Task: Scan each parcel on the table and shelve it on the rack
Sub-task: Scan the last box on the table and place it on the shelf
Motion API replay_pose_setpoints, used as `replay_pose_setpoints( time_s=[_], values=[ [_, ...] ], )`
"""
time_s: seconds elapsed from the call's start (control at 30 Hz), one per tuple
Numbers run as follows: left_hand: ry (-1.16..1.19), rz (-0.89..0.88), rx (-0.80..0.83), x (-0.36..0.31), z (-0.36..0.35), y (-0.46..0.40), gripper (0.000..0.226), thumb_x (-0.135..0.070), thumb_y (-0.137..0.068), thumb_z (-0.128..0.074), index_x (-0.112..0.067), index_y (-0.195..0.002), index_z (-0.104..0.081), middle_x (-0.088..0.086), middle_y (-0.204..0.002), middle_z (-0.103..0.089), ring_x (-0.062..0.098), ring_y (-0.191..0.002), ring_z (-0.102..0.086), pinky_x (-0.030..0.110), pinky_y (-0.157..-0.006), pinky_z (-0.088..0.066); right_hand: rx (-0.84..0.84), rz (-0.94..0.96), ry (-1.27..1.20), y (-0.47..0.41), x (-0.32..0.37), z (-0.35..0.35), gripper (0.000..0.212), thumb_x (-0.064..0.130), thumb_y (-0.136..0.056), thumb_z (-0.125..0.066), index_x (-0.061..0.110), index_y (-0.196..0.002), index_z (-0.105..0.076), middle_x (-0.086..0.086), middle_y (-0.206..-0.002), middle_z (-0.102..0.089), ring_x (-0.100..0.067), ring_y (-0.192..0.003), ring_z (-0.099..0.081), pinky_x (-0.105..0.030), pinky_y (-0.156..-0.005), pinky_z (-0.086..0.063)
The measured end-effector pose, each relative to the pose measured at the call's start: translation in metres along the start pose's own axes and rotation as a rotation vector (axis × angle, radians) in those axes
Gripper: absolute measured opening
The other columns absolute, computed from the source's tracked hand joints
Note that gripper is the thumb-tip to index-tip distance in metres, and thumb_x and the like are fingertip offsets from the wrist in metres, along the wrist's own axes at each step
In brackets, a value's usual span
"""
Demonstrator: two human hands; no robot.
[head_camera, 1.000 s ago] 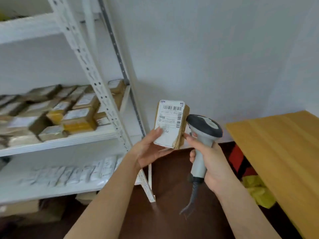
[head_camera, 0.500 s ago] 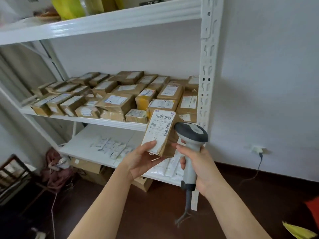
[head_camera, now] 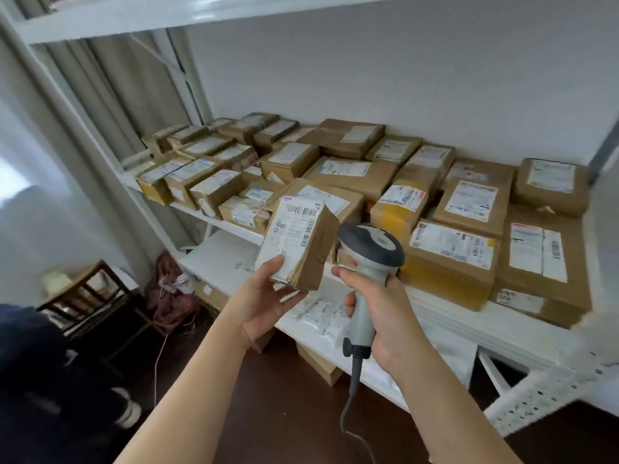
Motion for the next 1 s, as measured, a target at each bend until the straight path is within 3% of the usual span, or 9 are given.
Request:
replay_pose_setpoints(
  time_s=[0.1, 0.2, 0.3, 0.5, 0.63, 0.73, 0.83, 1.0],
  values=[
    [0.051, -0.017, -0.03, -0.032, 0.058, -0.024, 0.071, -0.037, -0.042, -0.097, -0.023, -0.108, -0.075, 0.01, -0.114, -0.07, 0.025, -0.104, -0.066, 0.046, -0.103, -0.047, 0.054, -0.017, 0.006, -0.034, -0.014, -0.06, 0.025, 0.015, -0.083, -0.077, 0.016, -0.105, -0.064, -0.001, -0.061, -0.056, -0.011, -0.051, -0.048, -0.027, -0.055, -0.044],
    [0.068, -0.03, -0.049, -0.066, 0.118, -0.051, 0.078, -0.034, -0.051, -0.094, -0.021, -0.123, -0.065, 0.011, -0.119, -0.068, 0.027, -0.109, -0.064, 0.047, -0.103, -0.048, 0.069, -0.017, -0.002, -0.07, -0.032, -0.118, 0.023, 0.013, -0.084, -0.076, 0.015, -0.104, -0.065, -0.005, -0.072, -0.06, -0.01, -0.051, -0.049, -0.027, -0.056, -0.044],
    [0.078, -0.036, -0.064, -0.11, 0.174, -0.075, 0.085, -0.035, -0.047, -0.096, -0.021, -0.125, -0.063, 0.011, -0.118, -0.068, 0.03, -0.11, -0.062, 0.049, -0.105, -0.045, 0.067, -0.015, 0.002, -0.103, -0.045, -0.179, 0.03, 0.016, -0.083, -0.076, 0.012, -0.111, -0.065, -0.005, -0.075, -0.061, -0.008, -0.053, -0.05, -0.028, -0.058, -0.046],
    [0.124, -0.107, -0.175, -0.216, 0.271, -0.126, 0.1, -0.041, -0.048, -0.094, -0.02, -0.137, -0.056, 0.012, -0.122, -0.064, 0.034, -0.115, -0.062, 0.046, -0.098, -0.051, 0.066, -0.029, -0.006, -0.154, -0.047, -0.284, 0.03, 0.017, -0.085, -0.074, 0.007, -0.112, -0.066, -0.004, -0.065, -0.057, -0.006, -0.046, -0.051, -0.022, -0.049, -0.044],
    [0.208, -0.147, -0.268, -0.251, 0.315, -0.162, 0.071, -0.049, -0.076, -0.075, -0.018, -0.137, -0.054, 0.012, -0.128, -0.06, 0.033, -0.12, -0.059, 0.043, -0.098, -0.051, 0.087, -0.02, -0.002, -0.186, -0.048, -0.333, 0.022, 0.015, -0.085, -0.073, 0.01, -0.106, -0.066, -0.012, -0.081, -0.062, -0.009, -0.048, -0.047, -0.025, -0.052, -0.041],
    [0.219, -0.237, -0.335, -0.289, 0.346, -0.191, 0.067, -0.053, -0.081, -0.069, -0.019, -0.137, -0.054, 0.012, -0.128, -0.062, 0.03, -0.114, -0.062, 0.041, -0.096, -0.052, 0.098, -0.03, -0.017, -0.223, -0.052, -0.373, 0.029, 0.013, -0.085, -0.073, 0.01, -0.112, -0.063, -0.015, -0.094, -0.066, -0.009, -0.053, -0.05, -0.026, -0.055, -0.042],
    [0.241, -0.294, -0.432, -0.318, 0.361, -0.202, 0.059, -0.055, -0.087, -0.06, -0.02, -0.134, -0.054, 0.011, -0.117, -0.062, 0.031, -0.107, -0.063, 0.043, -0.098, -0.052, 0.095, -0.038, -0.007, -0.244, -0.051, -0.391, 0.03, 0.014, -0.085, -0.074, 0.011, -0.113, -0.065, -0.009, -0.085, -0.063, -0.009, -0.056, -0.052, -0.025, -0.054, -0.044],
    [0.294, -0.401, -0.634, -0.389, 0.426, -0.235, 0.045, -0.055, -0.088, -0.056, -0.024, -0.121, -0.056, 0.009, -0.12, -0.061, 0.026, -0.107, -0.061, 0.041, -0.099, -0.051, 0.165, -0.062, 0.076, -0.304, -0.049, -0.457, 0.022, 0.014, -0.086, -0.073, 0.015, -0.107, -0.065, 0.0, -0.075, -0.06, -0.003, -0.053, -0.054, -0.017, -0.049, -0.047]
  ],
)
Point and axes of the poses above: each hand's wrist, its own y-axis away from the middle knuckle, its own z-axis out of the back of the hand, x = y × z, the point moved 9 cm from there along -y, towards the middle knuckle
